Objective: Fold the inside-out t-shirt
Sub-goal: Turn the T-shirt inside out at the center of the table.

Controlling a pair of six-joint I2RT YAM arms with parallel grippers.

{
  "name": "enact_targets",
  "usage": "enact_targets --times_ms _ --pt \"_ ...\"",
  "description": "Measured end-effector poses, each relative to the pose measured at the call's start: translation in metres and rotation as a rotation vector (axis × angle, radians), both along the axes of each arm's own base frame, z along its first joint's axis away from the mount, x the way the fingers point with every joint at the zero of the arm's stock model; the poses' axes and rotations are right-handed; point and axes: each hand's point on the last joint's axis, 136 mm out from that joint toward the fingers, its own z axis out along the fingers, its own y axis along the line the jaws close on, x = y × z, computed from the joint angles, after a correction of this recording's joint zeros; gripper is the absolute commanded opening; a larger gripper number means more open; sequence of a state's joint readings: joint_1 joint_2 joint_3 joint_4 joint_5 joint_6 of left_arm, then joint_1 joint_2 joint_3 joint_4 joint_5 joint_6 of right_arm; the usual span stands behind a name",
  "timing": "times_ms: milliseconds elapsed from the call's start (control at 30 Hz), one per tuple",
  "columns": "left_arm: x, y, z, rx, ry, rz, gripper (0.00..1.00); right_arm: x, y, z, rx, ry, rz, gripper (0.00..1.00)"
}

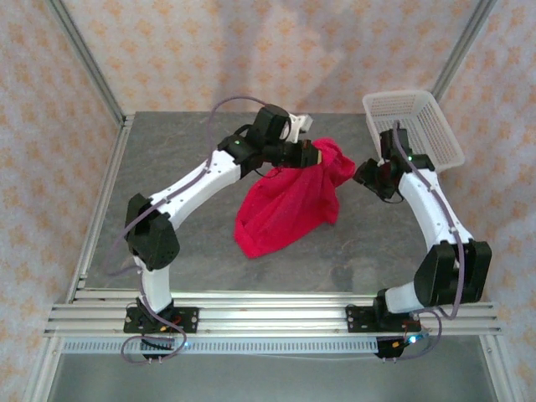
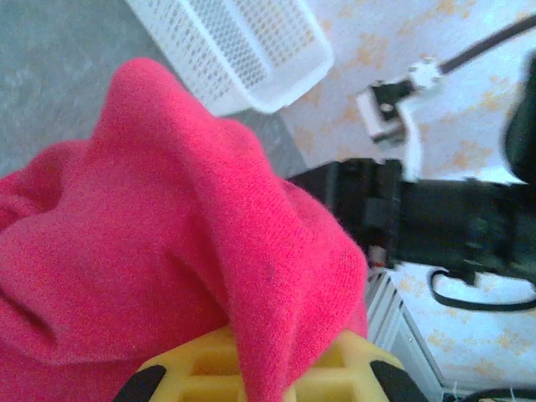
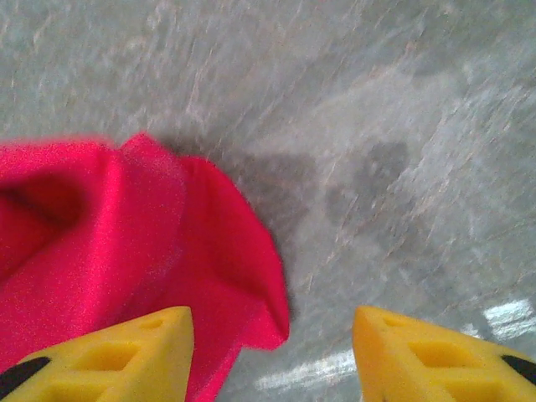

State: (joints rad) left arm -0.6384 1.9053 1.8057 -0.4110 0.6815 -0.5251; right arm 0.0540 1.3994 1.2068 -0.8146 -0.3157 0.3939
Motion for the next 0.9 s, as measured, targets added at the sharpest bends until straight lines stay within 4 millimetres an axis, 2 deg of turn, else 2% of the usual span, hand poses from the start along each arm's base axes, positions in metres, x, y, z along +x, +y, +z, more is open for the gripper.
enact_targets --times_ms 67,167,300,400,433,467,500,533,567,633,700,767,900 --pt "0.0 -0.001 -0.021 0.024 0.045 -0.008 0.0 -0.011 0.011 -0.004 0.066 -0.017 0.009 0.65" --pt "-0.002 0.002 -0.044 0.055 0.097 -0.011 0.0 -0.015 0.028 -0.01 0.189 -0.062 -0.002 0.68" --pt "-0.004 0.006 -0.054 0.07 0.122 -0.009 0.0 -0.001 0.044 -0.02 0.332 -0.094 -0.057 0.7" --pt "-0.005 0.008 -0.06 0.078 0.133 -0.007 0.0 0.018 0.057 -0.024 0.42 -0.109 -0.095 0.7" --pt "-0.006 0.008 -0.063 0.082 0.14 -0.007 0.0 0.025 0.063 -0.025 0.445 -0.113 -0.101 0.66" --pt "-0.007 0.009 -0.066 0.087 0.147 -0.007 0.0 0.031 0.071 -0.028 0.47 -0.112 -0.105 0.53" --pt "-0.008 0.01 -0.069 0.092 0.153 -0.007 0.0 0.035 0.077 -0.031 0.485 -0.11 -0.102 0.33" --pt "-0.008 0.011 -0.072 0.095 0.159 -0.004 0.0 0.04 0.085 -0.035 0.507 -0.103 -0.107 0.09" --pt "-0.008 0.012 -0.073 0.095 0.163 -0.005 0.0 0.041 0.09 -0.04 0.515 -0.093 -0.107 0.0" --pt "-0.006 0.018 -0.074 0.096 0.176 0.002 0.0 0.041 0.094 -0.048 0.517 -0.058 -0.115 0.0" --pt "0.001 0.033 -0.073 0.102 0.192 0.028 0.0 0.042 0.086 -0.045 0.488 -0.046 -0.125 0.0" --pt "0.014 0.059 -0.071 0.111 0.209 0.082 0.0 0.046 0.071 -0.025 0.447 -0.075 -0.126 0.0" --pt "0.041 0.12 -0.059 0.116 0.214 0.199 0.0 0.044 0.039 0.034 0.381 -0.217 -0.111 0.0"
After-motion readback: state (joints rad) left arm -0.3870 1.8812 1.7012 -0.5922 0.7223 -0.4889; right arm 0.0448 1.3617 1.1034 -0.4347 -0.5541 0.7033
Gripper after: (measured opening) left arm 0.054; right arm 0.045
